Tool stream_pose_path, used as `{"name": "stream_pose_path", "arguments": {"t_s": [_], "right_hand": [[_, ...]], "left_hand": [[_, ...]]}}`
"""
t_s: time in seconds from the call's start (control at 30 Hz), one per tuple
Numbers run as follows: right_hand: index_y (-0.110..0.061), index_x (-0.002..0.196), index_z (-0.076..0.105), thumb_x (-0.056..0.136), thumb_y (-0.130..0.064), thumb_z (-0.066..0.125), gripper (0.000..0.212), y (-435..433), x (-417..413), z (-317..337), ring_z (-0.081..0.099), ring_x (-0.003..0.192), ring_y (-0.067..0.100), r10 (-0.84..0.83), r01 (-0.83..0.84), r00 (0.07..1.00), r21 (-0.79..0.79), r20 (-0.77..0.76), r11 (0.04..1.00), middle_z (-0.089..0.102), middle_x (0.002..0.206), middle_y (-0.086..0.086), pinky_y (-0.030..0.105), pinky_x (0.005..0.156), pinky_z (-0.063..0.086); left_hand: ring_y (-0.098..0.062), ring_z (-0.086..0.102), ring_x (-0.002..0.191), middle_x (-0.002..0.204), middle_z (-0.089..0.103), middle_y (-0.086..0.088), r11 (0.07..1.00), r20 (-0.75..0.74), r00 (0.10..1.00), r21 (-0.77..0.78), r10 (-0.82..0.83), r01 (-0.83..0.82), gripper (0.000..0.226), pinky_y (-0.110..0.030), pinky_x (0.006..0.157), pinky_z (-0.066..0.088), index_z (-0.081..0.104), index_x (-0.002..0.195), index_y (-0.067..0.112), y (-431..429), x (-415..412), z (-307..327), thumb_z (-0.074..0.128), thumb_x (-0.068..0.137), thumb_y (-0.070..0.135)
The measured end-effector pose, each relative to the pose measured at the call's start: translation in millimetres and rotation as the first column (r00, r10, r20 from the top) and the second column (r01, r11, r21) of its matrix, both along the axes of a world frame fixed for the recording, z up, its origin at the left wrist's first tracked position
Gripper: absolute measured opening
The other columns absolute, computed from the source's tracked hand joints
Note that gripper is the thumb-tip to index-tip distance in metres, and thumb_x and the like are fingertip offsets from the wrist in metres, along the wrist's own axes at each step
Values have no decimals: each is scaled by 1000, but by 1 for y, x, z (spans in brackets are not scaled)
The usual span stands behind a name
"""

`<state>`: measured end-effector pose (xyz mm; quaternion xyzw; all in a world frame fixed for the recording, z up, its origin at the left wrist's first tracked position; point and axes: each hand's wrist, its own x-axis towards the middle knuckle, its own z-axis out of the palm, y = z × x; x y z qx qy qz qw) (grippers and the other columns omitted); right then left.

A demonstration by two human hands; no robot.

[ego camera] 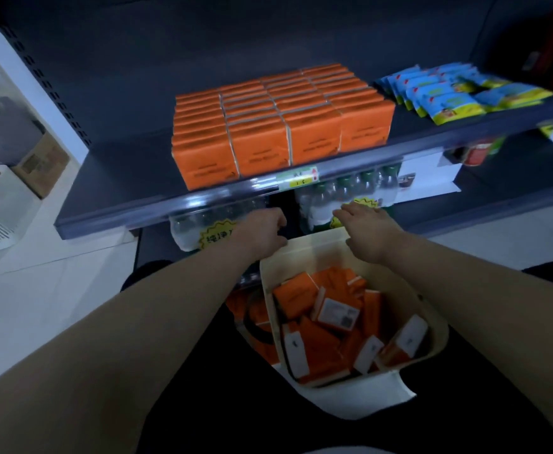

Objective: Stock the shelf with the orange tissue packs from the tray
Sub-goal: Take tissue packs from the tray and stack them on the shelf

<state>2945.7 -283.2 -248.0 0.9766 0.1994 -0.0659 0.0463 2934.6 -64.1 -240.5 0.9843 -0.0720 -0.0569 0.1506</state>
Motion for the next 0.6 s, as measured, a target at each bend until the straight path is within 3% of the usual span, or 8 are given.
{"name": "stream_pose_path", "arguments": {"t_s": [0.1, 0.27, 0.4, 0.5, 0.6], "right_hand": [[-18, 147, 25, 89, -21, 58, 67, -15, -1, -26, 26, 140, 25, -39, 38, 998, -10, -47, 999, 27, 152, 7, 42, 110, 30], [-16, 149, 23, 89, -27, 58, 71, -26, 2, -77, 27, 139, 26, -64, 61, 980, -25, -187, 998, 27, 151, 6, 43, 112, 27], [-19, 143, 32, 90, -30, 55, 59, -29, 8, -117, 35, 134, 27, -86, 94, 949, 9, -303, 996, 34, 147, 6, 43, 105, 34], [-19, 138, 37, 91, -28, 55, 51, -30, 12, -141, 42, 128, 29, -76, 104, 918, 51, -388, 993, 34, 144, 7, 41, 99, 41], [-20, 138, 38, 90, -22, 55, 51, -25, 16, -165, 48, 121, 30, -75, 82, 895, -2, -440, 997, 43, 138, 9, 43, 95, 47]], "left_hand": [[-22, 55, 110, 122, 60, -6, 999, -84, 996, 33, -26, 29, 41, -30, 84, 46, 54, 122, 15, -11, 4, -26, 68, 86, 29], [-23, 55, 113, 124, 59, -7, 1000, -185, 982, 0, -26, 27, 42, -34, 94, 47, 56, 123, 12, -30, 13, -70, 66, 85, 27], [-25, 57, 109, 115, 62, -8, 995, -222, 973, 55, -71, 85, 32, -31, 88, 43, 57, 113, 12, -40, 18, -103, 63, 87, 29], [-25, 56, 111, 115, 62, -8, 997, -260, 963, 10, -72, 77, 28, -29, 89, 41, 59, 114, 12, -42, 19, -121, 60, 88, 24], [-24, 54, 111, 118, 60, -12, 997, -295, 954, -66, -49, 31, 29, -26, 87, 35, 57, 118, 6, -39, 19, -133, 56, 92, 20]]}}
